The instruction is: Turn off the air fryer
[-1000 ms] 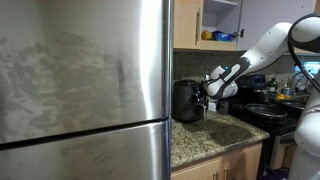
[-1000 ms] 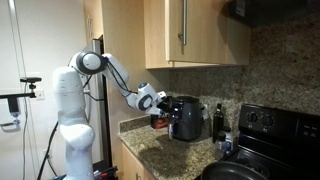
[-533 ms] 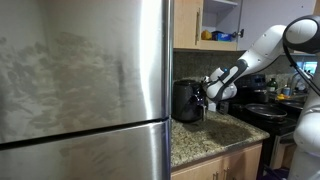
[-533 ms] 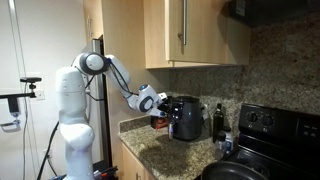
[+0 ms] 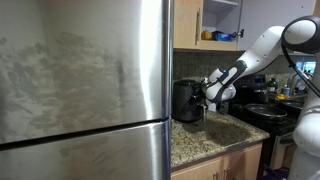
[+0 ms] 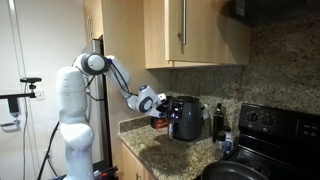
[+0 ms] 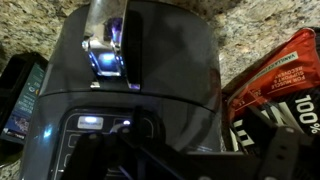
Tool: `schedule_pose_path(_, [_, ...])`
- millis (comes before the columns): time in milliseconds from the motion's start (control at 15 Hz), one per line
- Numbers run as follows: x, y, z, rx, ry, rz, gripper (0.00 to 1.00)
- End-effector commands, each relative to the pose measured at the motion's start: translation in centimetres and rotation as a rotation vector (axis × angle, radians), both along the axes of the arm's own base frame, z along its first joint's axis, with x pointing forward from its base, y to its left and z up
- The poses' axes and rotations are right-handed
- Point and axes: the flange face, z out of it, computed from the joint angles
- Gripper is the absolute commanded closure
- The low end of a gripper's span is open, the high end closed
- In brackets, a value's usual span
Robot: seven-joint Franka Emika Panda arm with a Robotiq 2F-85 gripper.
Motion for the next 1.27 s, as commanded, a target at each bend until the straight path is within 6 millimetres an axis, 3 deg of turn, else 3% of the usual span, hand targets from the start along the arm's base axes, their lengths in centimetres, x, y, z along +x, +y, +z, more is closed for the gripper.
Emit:
schedule_pose_path(0, [0.6, -1.1, -0.2, 0.000, -0.008, -0.021, 0.00])
schedule_pose_path(133, [1.3, -2.0, 0.0, -0.005, -0.029, -0.030, 0.00])
schedule_pose_path(333, [1.6, -0.9, 0.2, 0.013, -0.031, -0.029, 0.00])
schedule_pose_path(467, [0.9, 0.8, 0.0, 0.031, -0.002, -0.018, 0.00])
schedule_pose_path(667, [-1.1, 5.3, -0.6, 0.038, 0.043, 0.055, 0.00])
schedule_pose_path(867, [-3.9, 11.3, -1.5, 0.056, 0.126, 0.140, 0.00])
schedule_pose_path(933, [-4.6, 12.1, -1.7, 0.050, 0.176, 0.152, 0.00])
schedule_pose_path(1000, [-2.9, 11.0, -1.5, 0.063, 0.115, 0.124, 0.00])
schedule_pose_path(1067, [-3.4, 12.2, -1.7, 0.067, 0.128, 0.139, 0.00])
schedule_pose_path(1200, [-3.3, 12.1, -1.6, 0.071, 0.125, 0.133, 0.00])
